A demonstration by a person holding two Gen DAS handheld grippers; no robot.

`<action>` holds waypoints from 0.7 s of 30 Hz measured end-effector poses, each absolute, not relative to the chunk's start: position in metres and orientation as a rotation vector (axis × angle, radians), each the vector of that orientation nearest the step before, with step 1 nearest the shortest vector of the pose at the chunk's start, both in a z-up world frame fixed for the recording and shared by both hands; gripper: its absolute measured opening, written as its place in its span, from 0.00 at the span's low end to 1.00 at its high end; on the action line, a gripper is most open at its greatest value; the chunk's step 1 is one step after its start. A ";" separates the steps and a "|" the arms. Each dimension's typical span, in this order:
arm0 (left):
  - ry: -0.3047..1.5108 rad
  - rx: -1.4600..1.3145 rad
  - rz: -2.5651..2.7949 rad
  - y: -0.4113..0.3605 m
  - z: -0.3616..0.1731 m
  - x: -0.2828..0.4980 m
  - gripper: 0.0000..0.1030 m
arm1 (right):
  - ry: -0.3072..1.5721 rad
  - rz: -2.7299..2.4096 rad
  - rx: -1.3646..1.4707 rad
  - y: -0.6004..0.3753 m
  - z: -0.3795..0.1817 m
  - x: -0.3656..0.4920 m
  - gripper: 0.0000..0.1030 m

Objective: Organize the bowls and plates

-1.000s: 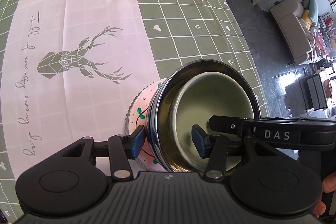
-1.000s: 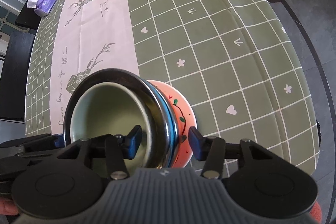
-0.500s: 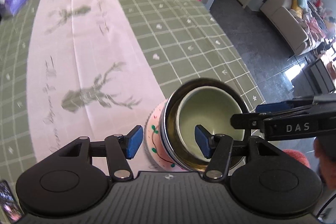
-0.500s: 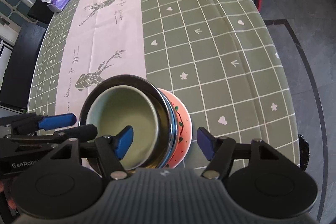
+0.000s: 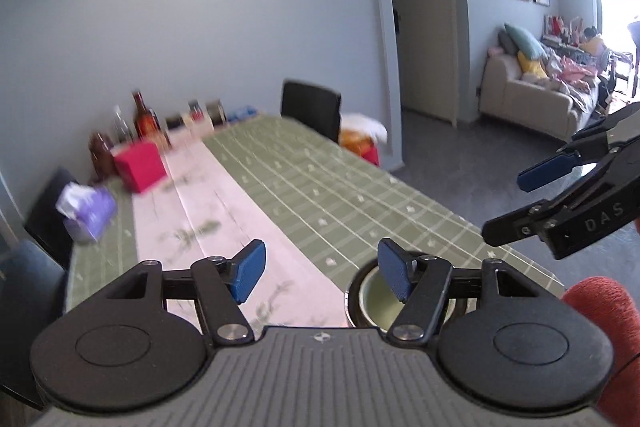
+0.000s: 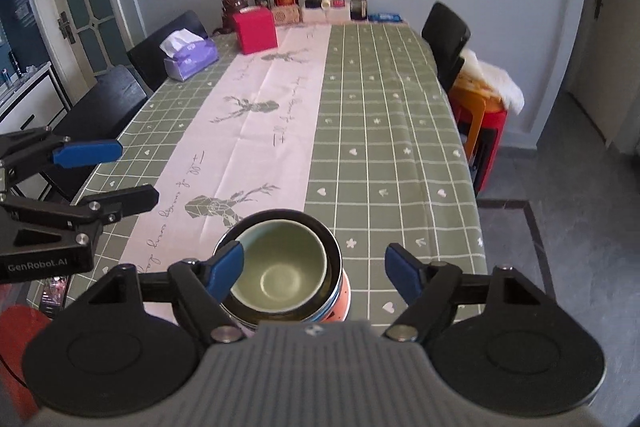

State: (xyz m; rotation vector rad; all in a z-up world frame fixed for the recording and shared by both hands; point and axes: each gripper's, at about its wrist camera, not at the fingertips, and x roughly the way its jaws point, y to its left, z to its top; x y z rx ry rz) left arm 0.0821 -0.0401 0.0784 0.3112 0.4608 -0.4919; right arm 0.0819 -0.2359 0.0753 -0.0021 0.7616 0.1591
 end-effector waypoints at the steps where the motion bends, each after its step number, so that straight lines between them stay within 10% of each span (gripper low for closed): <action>1: 0.430 0.314 -0.474 -0.039 0.078 0.074 0.78 | 0.725 0.164 -0.024 -0.234 0.075 0.072 0.76; 21: 0.330 0.248 -0.246 -0.031 0.008 -0.012 0.91 | 0.386 0.049 0.026 -0.196 -0.003 -0.057 0.83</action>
